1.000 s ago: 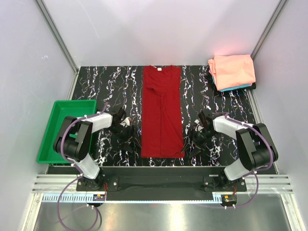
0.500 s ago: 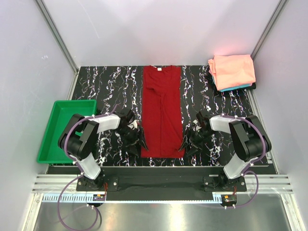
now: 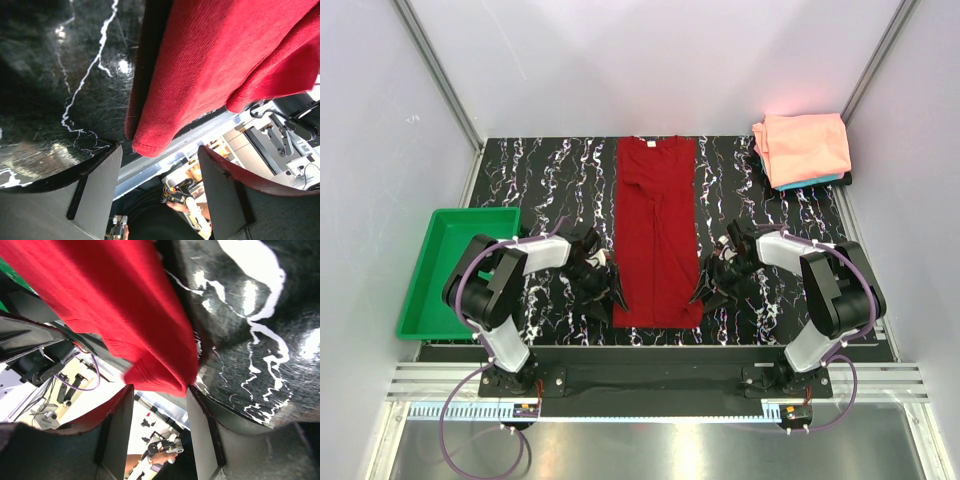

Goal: Fold and stack the t-shirts
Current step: Fold the tshirt

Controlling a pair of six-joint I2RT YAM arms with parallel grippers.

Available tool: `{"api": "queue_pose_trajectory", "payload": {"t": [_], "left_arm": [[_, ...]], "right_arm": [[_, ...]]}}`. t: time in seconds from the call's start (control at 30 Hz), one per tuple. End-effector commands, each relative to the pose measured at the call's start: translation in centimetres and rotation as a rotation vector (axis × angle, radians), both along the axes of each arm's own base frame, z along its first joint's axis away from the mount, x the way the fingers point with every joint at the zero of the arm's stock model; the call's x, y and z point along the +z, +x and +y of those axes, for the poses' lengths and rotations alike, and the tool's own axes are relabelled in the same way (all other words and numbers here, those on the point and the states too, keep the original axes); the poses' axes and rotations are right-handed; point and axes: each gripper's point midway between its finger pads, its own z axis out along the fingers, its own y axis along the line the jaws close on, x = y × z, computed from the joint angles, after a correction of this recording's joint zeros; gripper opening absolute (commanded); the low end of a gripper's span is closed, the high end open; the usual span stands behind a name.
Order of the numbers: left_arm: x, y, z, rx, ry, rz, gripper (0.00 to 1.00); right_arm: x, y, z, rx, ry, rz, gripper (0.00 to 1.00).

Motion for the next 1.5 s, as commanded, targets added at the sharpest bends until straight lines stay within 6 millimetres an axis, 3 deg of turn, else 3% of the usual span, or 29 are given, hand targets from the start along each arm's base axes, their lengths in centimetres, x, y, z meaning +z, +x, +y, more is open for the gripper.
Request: {"api": "queue_pose_trajectory", "payload": {"t": [0.0,0.27,0.53,1.2,1.47], "left_arm": [[-0.4,1.2,-0.4,-0.016,-0.003,-0.054,0.69],[-0.3,1.0,-0.4,-0.018,-0.005,-0.058,0.69],[0.1,0.9,-0.6,-0.016,-0.017,-0.060,0.69],[-1.0,-0.6,-0.6,-0.011,0.027,-0.007,0.68],[-1.8,-1.5,-0.6,-0.014,0.071,0.031,0.52]], "right_arm": [[1.5,0.8,0.5,0.009,0.037,-0.047,0.53],[0.0,-0.3,0.3,-0.026,0.028,0.022,0.59],[-2.5,-1.1,-0.4,-0.037,-0.034,0.081,0.59],[-3.1,-3.1,-0.5,-0.008,-0.041,0.102,0.42],[-3.0,-3.1,-0.3,0.004,-0.028,0.095,0.36]]}}
